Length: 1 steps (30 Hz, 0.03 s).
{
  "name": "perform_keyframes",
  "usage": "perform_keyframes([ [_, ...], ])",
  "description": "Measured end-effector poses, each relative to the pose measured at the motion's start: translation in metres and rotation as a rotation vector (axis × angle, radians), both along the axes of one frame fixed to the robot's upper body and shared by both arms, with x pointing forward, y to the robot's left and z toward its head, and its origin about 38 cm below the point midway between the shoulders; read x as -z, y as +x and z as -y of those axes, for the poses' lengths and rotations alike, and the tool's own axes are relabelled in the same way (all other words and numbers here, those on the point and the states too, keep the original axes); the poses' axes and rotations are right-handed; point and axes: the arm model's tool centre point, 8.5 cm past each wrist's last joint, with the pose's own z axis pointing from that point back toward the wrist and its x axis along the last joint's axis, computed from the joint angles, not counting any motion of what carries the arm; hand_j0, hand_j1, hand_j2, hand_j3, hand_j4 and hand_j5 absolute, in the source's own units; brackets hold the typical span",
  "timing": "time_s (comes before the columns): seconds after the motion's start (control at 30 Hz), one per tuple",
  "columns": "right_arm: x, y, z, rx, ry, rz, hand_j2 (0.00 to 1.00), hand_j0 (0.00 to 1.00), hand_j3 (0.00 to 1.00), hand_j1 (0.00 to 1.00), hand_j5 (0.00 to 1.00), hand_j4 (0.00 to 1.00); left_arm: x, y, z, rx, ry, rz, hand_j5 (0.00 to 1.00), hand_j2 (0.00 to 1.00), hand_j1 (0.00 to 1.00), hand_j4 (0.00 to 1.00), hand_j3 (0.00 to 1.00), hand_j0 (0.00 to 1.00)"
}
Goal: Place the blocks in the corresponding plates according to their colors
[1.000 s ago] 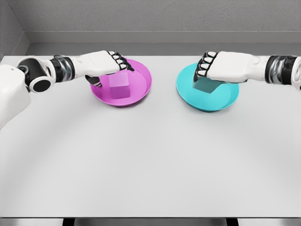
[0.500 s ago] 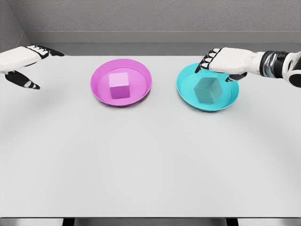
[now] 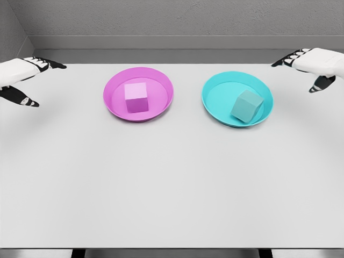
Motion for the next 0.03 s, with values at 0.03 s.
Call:
perform_keyframes([
  [0.03, 0.0, 0.0, 0.0008, 0.002, 0.001, 0.0, 1.0, 1.0, 1.0, 1.0, 1.0, 1.0, 0.0001, 0.0, 0.0001, 0.0, 0.0, 0.0, 1.0, 1.0, 1.0, 1.0, 1.0, 1.0],
])
